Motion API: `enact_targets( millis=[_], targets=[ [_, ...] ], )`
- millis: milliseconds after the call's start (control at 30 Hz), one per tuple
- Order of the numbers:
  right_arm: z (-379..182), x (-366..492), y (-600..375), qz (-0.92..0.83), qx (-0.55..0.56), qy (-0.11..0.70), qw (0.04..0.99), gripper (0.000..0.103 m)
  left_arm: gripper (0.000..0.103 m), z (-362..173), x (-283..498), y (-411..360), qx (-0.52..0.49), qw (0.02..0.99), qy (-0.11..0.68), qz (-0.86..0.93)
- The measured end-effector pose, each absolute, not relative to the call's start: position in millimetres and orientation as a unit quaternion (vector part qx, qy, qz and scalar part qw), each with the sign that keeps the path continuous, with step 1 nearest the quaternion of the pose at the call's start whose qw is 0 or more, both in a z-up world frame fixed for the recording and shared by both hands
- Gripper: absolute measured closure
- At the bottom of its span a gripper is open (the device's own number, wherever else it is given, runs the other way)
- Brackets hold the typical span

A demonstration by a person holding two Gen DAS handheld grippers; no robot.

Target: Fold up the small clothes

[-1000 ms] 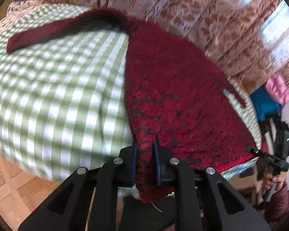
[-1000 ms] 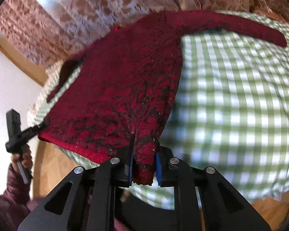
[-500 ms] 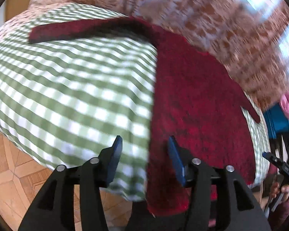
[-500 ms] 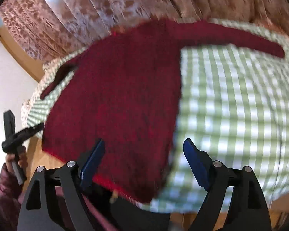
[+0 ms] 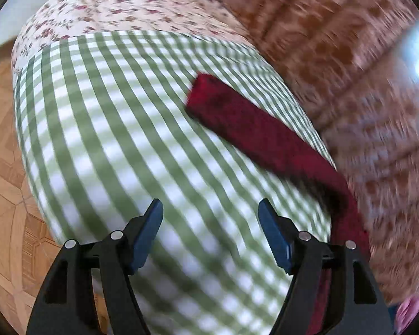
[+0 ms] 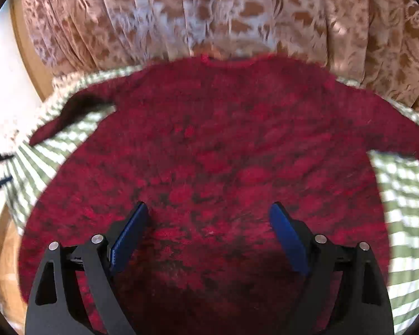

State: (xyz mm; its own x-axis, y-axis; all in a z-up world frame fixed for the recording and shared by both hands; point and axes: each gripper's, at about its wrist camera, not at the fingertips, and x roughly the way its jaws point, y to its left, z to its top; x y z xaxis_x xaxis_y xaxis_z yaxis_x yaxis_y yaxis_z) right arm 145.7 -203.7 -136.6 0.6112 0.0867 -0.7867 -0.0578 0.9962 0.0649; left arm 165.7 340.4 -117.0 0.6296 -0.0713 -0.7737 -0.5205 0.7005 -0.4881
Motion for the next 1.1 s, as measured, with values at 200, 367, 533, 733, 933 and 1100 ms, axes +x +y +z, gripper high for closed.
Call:
enact_targets(
  millis=[200, 367, 533, 733, 933, 1100],
  targets=[
    [-152, 143, -212, 0.062, 0.038, 0.420, 0.905, 0.003, 0.035, -133, 218, 360, -0.344, 0.827, 0.414, 0.160],
    [-153, 147, -210, 0.055, 0.024, 0.424, 0.904, 0.003, 0.098, -141, 252, 364, -0.303, 0.834, 0.435, 0.151],
    [-155, 147, -206, 0.052, 0.020, 0.422, 0.905, 0.003, 0.103, -103, 290, 363, -0.201, 0.874, 0.399, 0.191],
    [-156, 148, -202, 0.044, 0.009, 0.423, 0.905, 0.003, 0.103, -90, 336, 368, -0.098, 0.878, 0.371, 0.286],
    [-157, 149, -199, 0.038, 0.001, 0.423, 0.906, 0.003, 0.097, -123, 325, 385, -0.167, 0.844, 0.407, 0.307],
    [-157, 149, -200, 0.038, 0.002, 0.421, 0.906, 0.003, 0.062, -97, 294, 322, -0.182, 0.888, 0.372, 0.199]
  ],
)
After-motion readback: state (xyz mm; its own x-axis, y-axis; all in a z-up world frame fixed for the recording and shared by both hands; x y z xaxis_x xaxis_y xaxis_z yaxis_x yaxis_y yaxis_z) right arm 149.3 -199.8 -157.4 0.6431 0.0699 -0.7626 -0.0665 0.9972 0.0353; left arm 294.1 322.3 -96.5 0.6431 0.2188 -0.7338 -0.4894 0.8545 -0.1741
